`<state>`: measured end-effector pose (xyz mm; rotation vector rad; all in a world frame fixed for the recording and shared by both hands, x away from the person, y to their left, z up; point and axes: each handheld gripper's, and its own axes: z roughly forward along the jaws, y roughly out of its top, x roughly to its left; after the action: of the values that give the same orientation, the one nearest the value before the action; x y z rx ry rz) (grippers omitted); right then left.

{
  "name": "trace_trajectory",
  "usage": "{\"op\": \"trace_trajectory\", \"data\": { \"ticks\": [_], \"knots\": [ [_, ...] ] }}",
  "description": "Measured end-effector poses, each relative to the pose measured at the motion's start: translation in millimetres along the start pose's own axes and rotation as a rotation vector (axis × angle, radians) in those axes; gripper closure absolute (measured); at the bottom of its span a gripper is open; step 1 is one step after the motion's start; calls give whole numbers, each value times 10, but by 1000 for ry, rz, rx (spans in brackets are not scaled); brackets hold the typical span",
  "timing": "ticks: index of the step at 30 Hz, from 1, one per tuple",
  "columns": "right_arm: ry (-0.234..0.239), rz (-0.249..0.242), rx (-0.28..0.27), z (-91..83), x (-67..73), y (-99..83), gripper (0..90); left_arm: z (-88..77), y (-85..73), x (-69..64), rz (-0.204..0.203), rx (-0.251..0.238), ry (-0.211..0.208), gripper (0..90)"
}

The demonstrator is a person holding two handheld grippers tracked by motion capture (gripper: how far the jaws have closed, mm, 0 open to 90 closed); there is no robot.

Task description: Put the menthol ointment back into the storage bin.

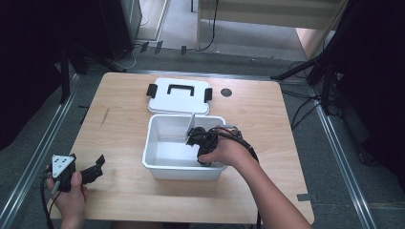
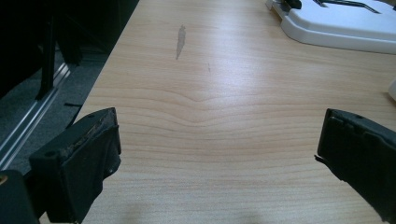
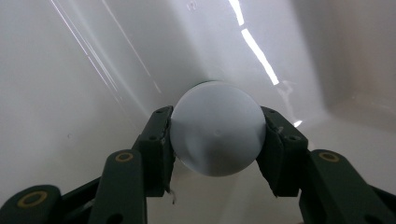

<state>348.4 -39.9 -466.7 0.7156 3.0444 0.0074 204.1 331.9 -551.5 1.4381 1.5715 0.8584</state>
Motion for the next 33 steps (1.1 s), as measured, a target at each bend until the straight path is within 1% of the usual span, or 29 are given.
{"op": "trace_trajectory", "data": {
  "ticks": [4,8,11,16,21,24,27,33],
  "knots": [
    [8,-11,12,10,6,1,513,0,0,-1,0,-1,1,2],
    [3,-20,18,10,12,2,509,1,0,-1,0,-1,1,2],
    [1,-26,9,7,11,0,499,0,0,0,0,0,1,2],
    [7,-10,-13,-58,9,-14,486,0,1,3,-2,1,0,2],
    [-18,-5,-57,-246,12,-44,448,1,1,2,-3,0,0,2],
    [-9,8,-88,-395,-8,-84,439,1,0,3,-5,0,0,2],
    [7,32,-124,-558,-37,-144,439,1,1,3,-8,0,-1,2],
    [0,57,-185,-890,-100,-310,438,3,1,3,-9,-1,-1,2]
  ]
}}
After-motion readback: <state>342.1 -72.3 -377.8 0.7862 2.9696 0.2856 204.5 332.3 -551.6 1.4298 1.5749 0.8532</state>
